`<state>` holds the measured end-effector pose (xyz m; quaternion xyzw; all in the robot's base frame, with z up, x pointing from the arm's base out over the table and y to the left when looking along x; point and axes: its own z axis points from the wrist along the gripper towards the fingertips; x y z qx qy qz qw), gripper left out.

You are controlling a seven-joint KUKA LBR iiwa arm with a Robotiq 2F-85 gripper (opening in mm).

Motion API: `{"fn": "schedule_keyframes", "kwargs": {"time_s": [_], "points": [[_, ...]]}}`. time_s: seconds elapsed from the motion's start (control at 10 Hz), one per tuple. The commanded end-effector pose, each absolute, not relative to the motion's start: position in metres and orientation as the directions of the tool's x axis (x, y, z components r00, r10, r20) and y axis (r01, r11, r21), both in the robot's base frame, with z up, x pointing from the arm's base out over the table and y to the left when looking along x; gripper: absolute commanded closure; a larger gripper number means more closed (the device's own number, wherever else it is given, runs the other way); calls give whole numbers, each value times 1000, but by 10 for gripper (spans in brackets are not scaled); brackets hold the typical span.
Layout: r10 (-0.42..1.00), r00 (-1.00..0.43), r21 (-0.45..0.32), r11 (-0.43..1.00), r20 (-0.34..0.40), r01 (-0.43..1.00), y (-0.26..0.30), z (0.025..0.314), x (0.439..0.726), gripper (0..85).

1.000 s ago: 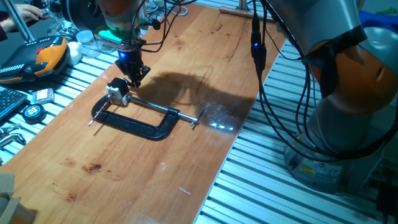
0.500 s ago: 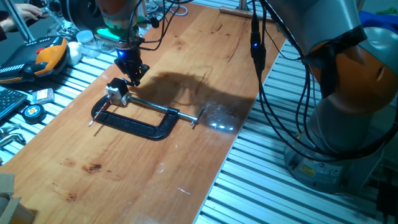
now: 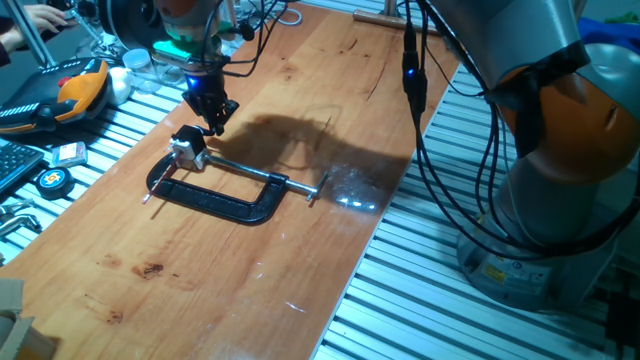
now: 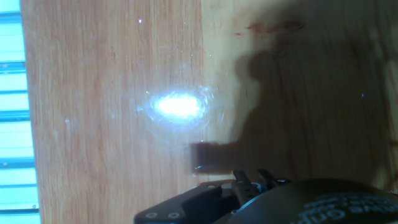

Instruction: Sharpen the pencil with a pencil sharpener

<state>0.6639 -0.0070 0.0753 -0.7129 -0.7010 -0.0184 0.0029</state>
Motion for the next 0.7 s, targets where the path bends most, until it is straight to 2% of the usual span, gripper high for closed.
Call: {"fn": "schedule_keyframes", "kwargs": {"time_s": [0.0,0.6], "points": [[1000,15,20,-15,23,1000,-6,77,665,850],[1000,7,6,-7,17,1000,-5,91,672,850]]}}
